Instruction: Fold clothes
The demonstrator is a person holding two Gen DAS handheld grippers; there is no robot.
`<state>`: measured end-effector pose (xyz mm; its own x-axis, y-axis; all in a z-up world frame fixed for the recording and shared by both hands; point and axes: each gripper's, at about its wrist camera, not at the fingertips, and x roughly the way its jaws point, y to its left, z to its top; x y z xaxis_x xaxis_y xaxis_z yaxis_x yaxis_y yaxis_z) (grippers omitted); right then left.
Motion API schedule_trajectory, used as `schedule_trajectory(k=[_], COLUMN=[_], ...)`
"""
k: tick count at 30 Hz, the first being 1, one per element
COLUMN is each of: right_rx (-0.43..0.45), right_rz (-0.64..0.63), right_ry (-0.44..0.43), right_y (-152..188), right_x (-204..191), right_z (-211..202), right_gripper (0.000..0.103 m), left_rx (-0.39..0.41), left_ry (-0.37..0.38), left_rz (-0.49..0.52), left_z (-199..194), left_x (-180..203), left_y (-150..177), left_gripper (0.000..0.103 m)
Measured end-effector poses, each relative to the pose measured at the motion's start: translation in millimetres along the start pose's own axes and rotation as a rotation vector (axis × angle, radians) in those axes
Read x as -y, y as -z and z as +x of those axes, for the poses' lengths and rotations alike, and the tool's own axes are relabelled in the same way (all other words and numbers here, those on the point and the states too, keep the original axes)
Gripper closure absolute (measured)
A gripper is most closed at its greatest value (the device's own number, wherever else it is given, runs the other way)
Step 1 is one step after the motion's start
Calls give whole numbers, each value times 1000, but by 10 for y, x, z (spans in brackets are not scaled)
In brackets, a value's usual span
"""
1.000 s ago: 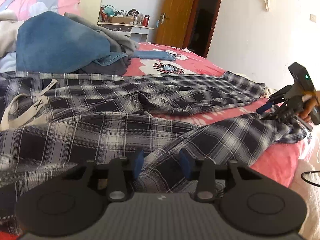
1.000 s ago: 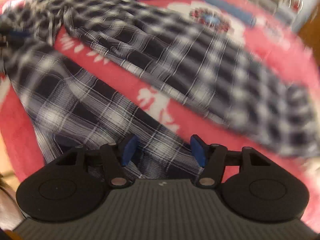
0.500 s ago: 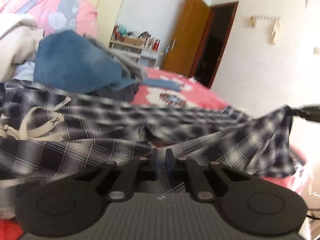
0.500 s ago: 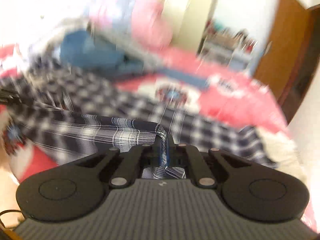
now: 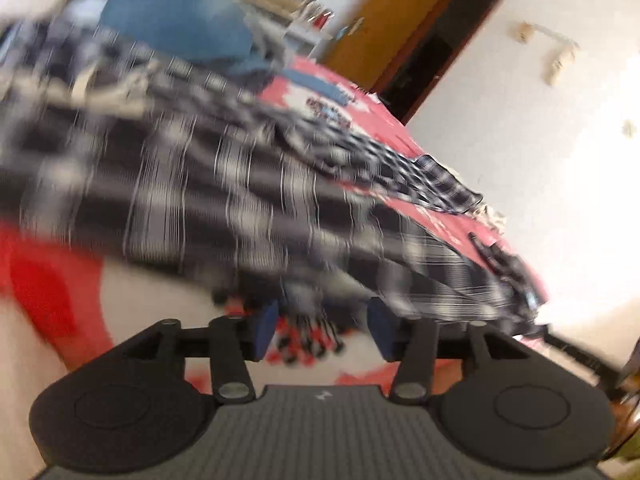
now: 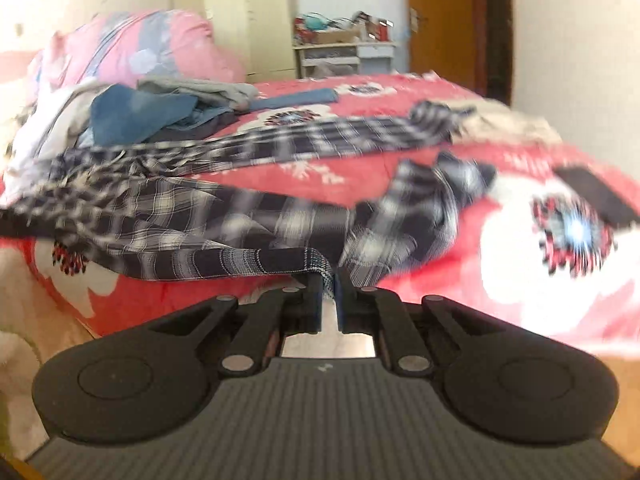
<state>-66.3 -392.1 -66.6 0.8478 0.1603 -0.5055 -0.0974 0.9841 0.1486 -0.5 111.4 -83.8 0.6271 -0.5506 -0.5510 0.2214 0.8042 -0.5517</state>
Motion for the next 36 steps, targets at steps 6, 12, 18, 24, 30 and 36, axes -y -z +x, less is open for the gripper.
schedule_trajectory(k=[6,12,18,24,30,36], right_rx=[94,122,-3,-158,210,499], right_rz=[249,137,-150,-99,389,939], right_ry=[20,85,191,237,49,17], right_y=[-59,-392,-729,-907,-1064,-86], right_x=[350,247,-30,337,1017,1762], right_z=[-133,221,1100,1809,973,200], right_gripper=[75,60,60,89,101,101], left_rx=[28,72,80,82,76,69], left_ry=[-20,-82,-112,-136,-134,-106], left_rz=[-218,-284,-245,-199,-186,-207], left_z=[-19,82,156,178,163,158], left_x=[-212,-298,-249,-211,-207,-265], left_y=[25,-159,-216,-208,-199,-207], left_gripper=[42,42,45,50,51,51])
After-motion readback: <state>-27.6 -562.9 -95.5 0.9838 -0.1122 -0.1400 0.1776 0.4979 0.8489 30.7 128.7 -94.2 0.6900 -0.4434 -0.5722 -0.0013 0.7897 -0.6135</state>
